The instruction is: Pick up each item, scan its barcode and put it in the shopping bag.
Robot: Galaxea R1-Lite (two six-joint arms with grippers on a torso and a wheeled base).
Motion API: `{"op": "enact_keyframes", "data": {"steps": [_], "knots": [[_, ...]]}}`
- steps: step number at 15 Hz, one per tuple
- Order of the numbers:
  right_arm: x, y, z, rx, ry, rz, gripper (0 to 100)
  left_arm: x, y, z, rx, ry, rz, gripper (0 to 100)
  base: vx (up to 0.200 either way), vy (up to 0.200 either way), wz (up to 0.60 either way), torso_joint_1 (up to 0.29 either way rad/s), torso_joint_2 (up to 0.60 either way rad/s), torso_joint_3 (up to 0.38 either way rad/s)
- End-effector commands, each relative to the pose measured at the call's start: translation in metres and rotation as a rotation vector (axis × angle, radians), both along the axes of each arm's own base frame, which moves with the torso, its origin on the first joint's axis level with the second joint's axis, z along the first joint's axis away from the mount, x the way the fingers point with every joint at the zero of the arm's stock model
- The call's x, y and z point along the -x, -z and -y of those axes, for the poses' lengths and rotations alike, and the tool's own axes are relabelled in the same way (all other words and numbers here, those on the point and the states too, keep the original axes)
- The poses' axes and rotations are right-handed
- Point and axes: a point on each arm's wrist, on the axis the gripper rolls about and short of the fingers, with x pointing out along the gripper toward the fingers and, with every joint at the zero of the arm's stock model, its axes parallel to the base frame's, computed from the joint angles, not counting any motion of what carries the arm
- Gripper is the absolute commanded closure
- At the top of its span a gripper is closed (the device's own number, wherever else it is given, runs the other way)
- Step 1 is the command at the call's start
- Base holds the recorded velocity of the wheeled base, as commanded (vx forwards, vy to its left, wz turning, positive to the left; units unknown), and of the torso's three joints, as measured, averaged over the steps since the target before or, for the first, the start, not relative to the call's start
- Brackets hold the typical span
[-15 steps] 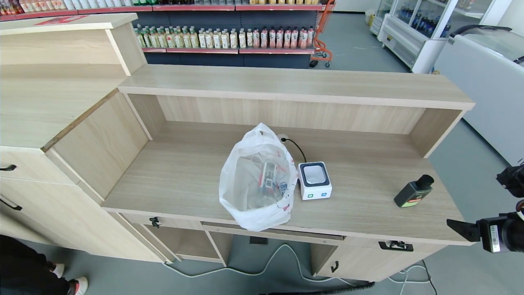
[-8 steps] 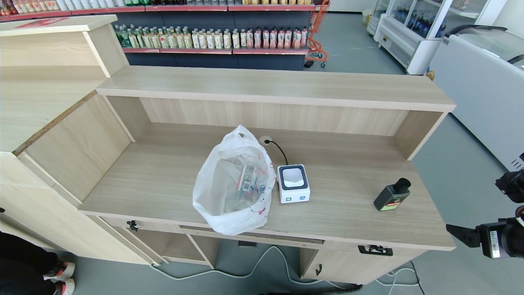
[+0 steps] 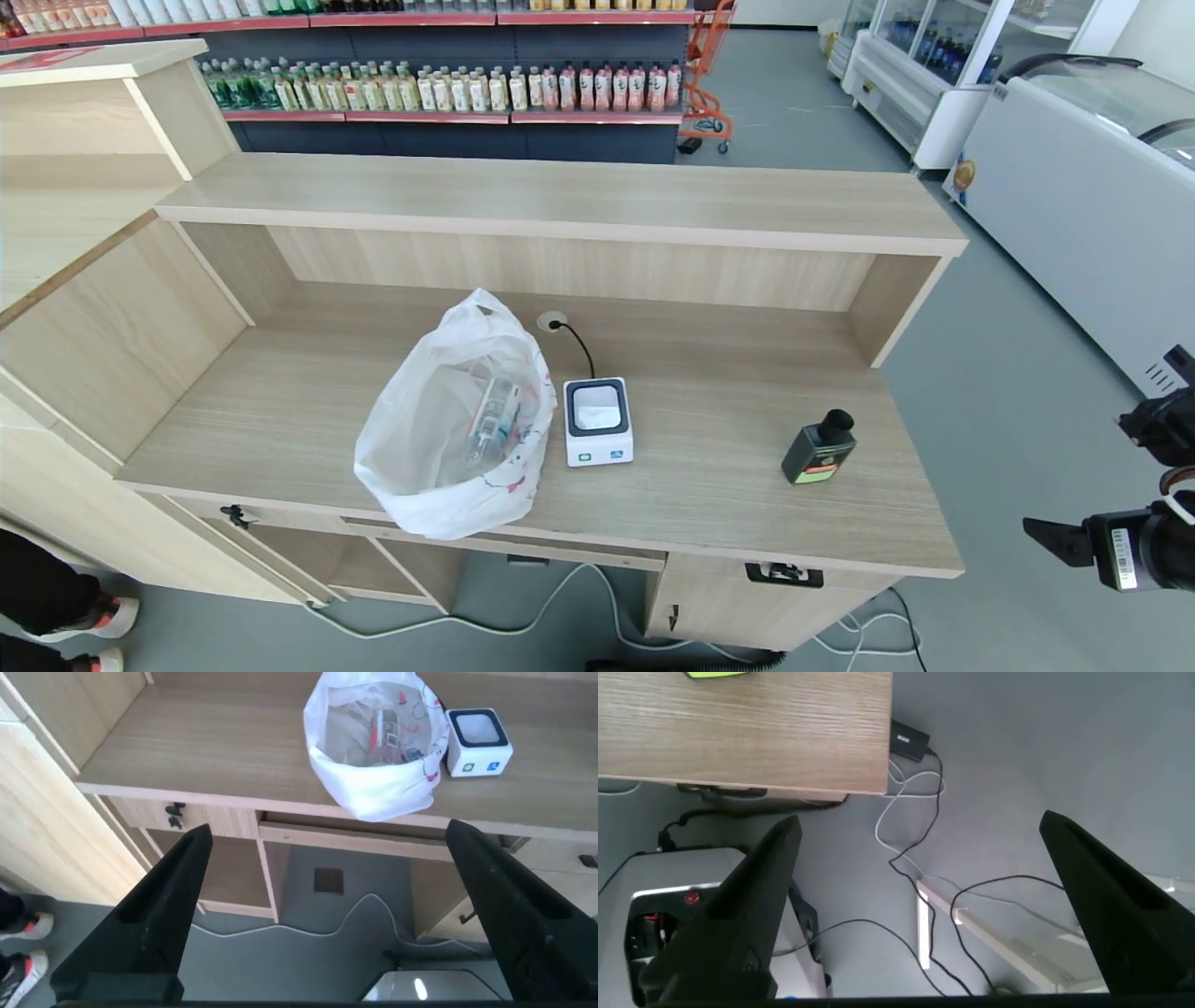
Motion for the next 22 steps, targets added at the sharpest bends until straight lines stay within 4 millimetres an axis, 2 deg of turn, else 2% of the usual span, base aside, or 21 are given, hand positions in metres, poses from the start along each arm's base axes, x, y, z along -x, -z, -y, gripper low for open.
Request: {"op": "enact_keyframes", "data": {"steps": [1,5,10,13,15,16,19,22], "knots": [[-0.001,0.003,0.0,0.0,-0.005,-0.016,0,0.0,0.0,0.0,0.0,0.0,0.0,0,0.0,-0.2,0.0,-0.002,0.01,0.002],[0.003,0.011,-0.001,0.029,-0.033,-0.057,0,0.0,0.0,0.0,0.0,0.0,0.001,0,0.0,-0.2,0.0,0.0,0.0,0.002],[-0.002,0.022,-0.019,-0.01,-0.223,-0.113,0,0.0,0.0,0.0,0.005,0.0,0.0,0,0.0,0.0,0.0,0.0,0.0,0.0],[-0.022,0.025,-0.029,-0.017,-0.293,-0.14,0,0.0,0.0,0.0,0.003,0.0,0.0,0,0.0,0.0,0.0,0.0,0.0,0.0],[-0.045,0.028,-0.03,0.019,-0.323,-0.154,0,0.0,0.0,0.0,0.003,0.0,0.001,0,0.0,0.0,0.0,0.0,0.0,0.0],[-0.066,0.033,-0.031,0.064,-0.353,-0.123,0,0.0,0.0,0.0,0.003,0.0,0.0,0,0.0,0.0,0.0,0.0,0.0,0.0],[-0.098,0.05,-0.032,0.171,-0.414,-0.052,0,0.0,0.0,0.0,0.003,0.0,0.0,0,0.0,0.0,0.0,0.0,0.0,0.0],[-0.112,0.064,-0.042,0.207,-0.483,-0.017,0,0.0,0.0,0.0,0.003,0.0,0.0,0,0.0,0.0,0.0,0.0,0.0,0.0]]}}
